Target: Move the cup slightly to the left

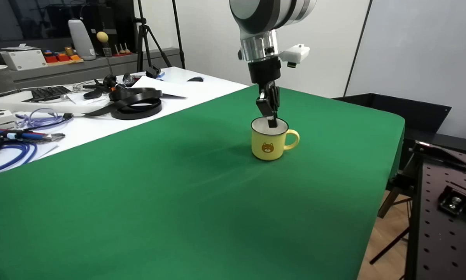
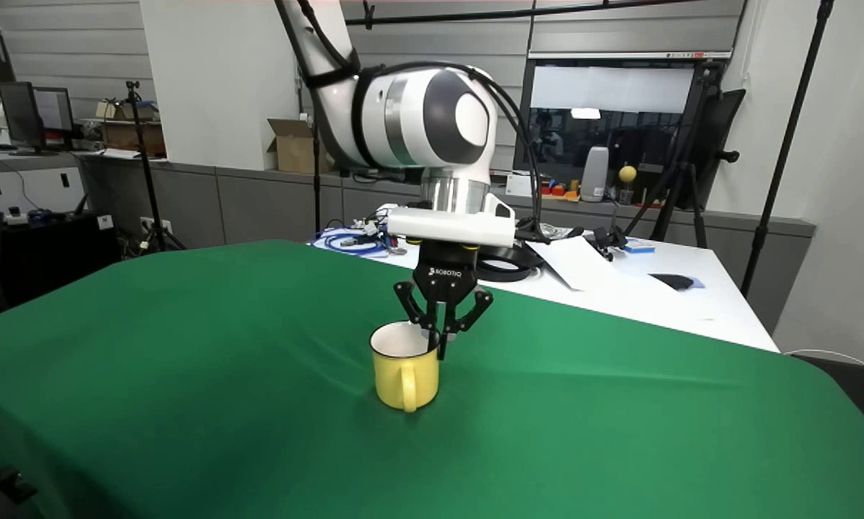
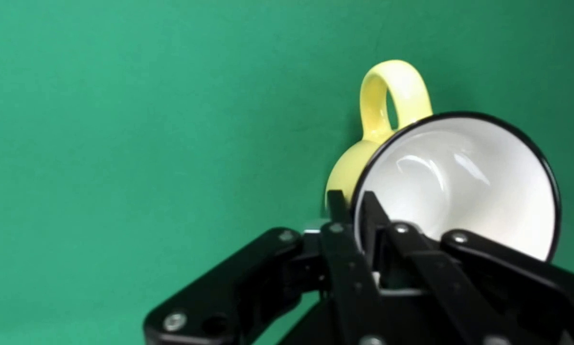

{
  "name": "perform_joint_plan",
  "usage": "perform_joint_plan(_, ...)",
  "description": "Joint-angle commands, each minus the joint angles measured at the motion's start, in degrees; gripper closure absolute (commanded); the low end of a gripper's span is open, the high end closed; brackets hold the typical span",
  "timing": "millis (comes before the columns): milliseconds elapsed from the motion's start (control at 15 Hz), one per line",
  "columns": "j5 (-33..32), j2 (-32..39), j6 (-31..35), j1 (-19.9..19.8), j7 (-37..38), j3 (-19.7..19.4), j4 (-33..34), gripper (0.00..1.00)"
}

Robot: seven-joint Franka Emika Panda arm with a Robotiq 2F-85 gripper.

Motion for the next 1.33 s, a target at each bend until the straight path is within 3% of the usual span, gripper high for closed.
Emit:
perform_joint_plan(0, 1.4, 0.1, -1.8, -1.9, -3.5, 1.8, 1.6, 0.98)
perform_joint_plan(600, 12.8, 0.6, -3.4, -5.5, -14.3, 7.5, 5.4, 0.98)
perform_joint_plan(867, 14.4, 2.4, -8.3, -4.9, -14.2, 8.1, 10.2, 0.98)
perform_joint_plan(1267, 12.9, 7.2, -17.9, -2.3, -7.6, 6.2, 18.9, 0.98)
